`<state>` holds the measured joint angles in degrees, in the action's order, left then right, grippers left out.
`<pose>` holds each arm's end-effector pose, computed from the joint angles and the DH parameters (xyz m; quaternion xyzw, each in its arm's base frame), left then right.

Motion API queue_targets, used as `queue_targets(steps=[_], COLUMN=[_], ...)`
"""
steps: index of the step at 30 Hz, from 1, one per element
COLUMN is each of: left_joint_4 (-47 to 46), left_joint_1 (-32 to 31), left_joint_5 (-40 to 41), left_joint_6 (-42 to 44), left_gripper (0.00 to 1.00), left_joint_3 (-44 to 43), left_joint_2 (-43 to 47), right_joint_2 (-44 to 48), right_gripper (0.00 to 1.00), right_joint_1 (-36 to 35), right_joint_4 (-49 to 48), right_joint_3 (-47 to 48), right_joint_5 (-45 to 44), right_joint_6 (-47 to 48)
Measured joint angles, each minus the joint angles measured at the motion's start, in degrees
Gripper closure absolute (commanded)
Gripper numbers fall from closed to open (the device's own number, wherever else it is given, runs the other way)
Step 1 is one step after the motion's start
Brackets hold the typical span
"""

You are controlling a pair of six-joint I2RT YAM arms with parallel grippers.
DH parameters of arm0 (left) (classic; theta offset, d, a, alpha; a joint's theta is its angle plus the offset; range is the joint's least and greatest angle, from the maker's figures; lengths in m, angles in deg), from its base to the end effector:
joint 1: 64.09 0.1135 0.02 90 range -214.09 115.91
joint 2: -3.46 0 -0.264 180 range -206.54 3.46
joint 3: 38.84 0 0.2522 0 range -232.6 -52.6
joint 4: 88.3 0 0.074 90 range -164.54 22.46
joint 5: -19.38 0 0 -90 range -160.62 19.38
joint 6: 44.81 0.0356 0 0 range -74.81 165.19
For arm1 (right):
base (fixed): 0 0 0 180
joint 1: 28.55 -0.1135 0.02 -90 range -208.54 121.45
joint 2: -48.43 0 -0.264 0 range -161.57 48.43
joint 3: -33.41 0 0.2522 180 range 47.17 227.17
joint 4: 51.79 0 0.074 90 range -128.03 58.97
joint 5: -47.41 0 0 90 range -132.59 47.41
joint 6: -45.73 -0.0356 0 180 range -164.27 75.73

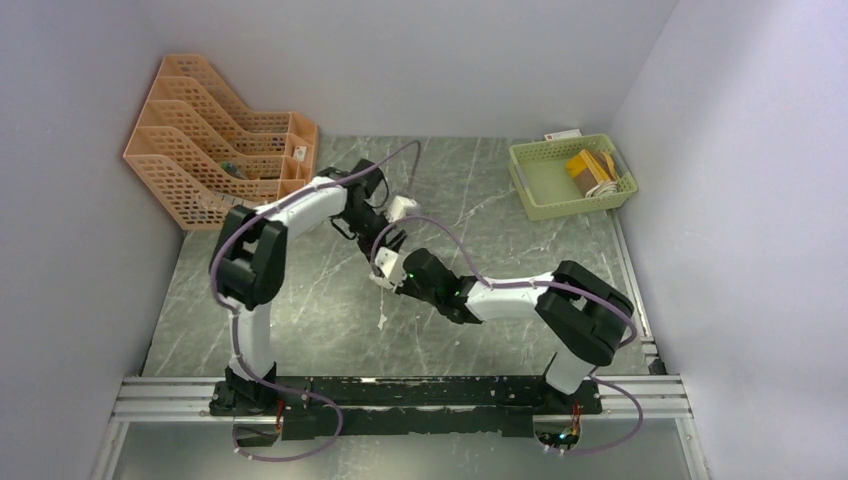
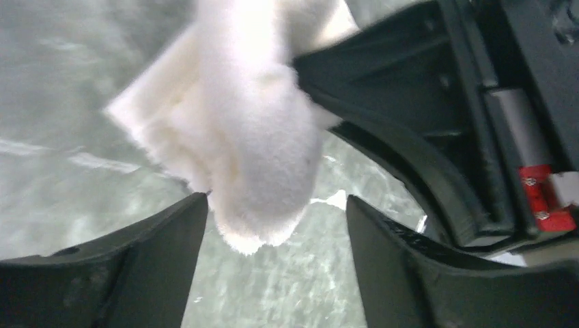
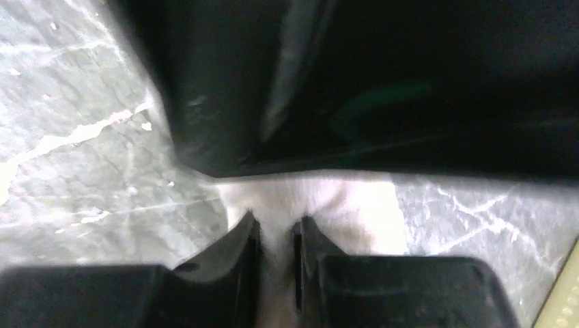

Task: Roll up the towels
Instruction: Roll the towel at the center of the board.

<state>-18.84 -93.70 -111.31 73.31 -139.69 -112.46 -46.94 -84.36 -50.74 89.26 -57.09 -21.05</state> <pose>0.3263 -0.2122 0.1848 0.4666 0.8122 -0.3478 0.0402 0.1881 0.2611 0.1453 -0.5327 0.7288 0.0063 0.4303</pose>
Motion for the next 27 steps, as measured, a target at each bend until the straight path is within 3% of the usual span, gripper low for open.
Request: queue_targets(steps=[6, 14, 20, 24, 27], left_joint_4=[-3.41, -14.67, -29.03, -44.48, -51.65], left_joint_1=[9.09, 19.74, 24.70, 23.87, 20.79], left_joint_5=[3.43, 3.61, -0.35, -4.74, -7.23], left_joint_6=[-3.54, -12.98, -25.35, -32.57, -32.87], left_gripper=[0.01, 0.01, 0.01, 0.01, 0.01], left_joint_3=[2.89, 8.94, 25.22, 42.97, 49.24], left_joint_2=[11.37, 23.02, 29.49, 43.67, 53.16], right_joint_2=[1.33, 4.66, 1.44, -1.62, -5.01], right_gripper=[1.00, 1.00, 1.00, 1.00, 1.00], right_joint_1=[2.67, 13.60, 16.72, 19.47, 21.86], right_joint_4=[0.39, 8.83, 15.54, 17.14, 17.88], right_joint_3=[-0.57, 2.51, 8.24, 10.64, 12.94], right_joint_5=[4.46, 24.87, 35.32, 43.45, 50.45], right_joint_6=[-1.68, -5.09, -7.26, -9.33, -10.69])
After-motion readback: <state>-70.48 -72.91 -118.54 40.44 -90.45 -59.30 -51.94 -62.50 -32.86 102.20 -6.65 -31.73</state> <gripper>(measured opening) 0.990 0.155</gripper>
